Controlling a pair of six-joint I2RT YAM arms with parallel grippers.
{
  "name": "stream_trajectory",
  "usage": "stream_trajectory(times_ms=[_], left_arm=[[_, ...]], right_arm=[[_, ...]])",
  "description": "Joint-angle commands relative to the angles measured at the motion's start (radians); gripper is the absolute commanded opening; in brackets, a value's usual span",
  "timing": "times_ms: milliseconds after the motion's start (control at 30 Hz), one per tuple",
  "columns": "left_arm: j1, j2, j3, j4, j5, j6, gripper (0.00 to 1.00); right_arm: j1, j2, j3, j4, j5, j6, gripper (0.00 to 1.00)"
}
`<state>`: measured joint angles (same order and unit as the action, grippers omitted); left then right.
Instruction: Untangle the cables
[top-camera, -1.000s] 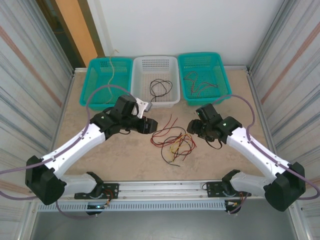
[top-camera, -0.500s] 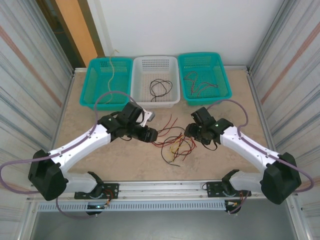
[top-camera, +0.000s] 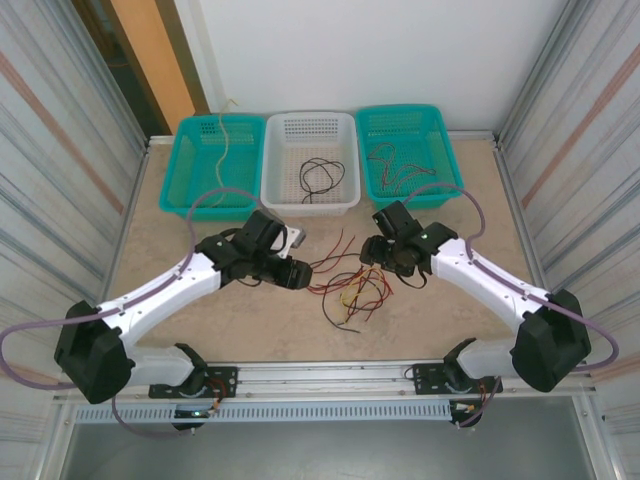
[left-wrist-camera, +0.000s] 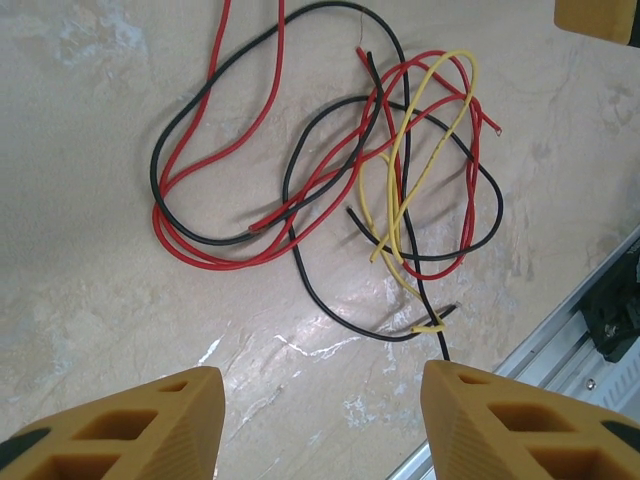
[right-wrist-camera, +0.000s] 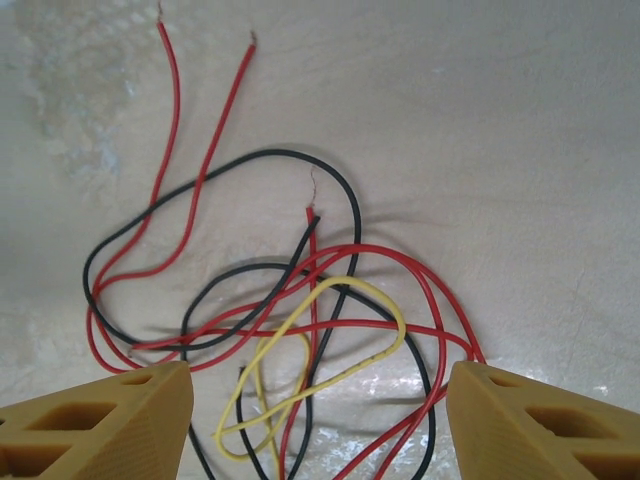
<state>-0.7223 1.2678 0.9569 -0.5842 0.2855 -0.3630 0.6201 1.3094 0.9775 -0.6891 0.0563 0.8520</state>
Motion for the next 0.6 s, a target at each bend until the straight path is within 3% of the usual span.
stream_trajectory(times_ms=[0, 567], left_arm=[[-0.006, -0.047, 0.049, -0.054, -0.023, 0.017, 0.55], [-0.011, -0.175, -0.038, -0.064, -0.022, -0.03, 0.57]], right_arm=[[-0.012, -0.028, 0.019, -0.012, -0.015, -0.016, 0.67], [0.019, -0.093, 0.005, 0.003, -0.056, 0.031, 0.65]])
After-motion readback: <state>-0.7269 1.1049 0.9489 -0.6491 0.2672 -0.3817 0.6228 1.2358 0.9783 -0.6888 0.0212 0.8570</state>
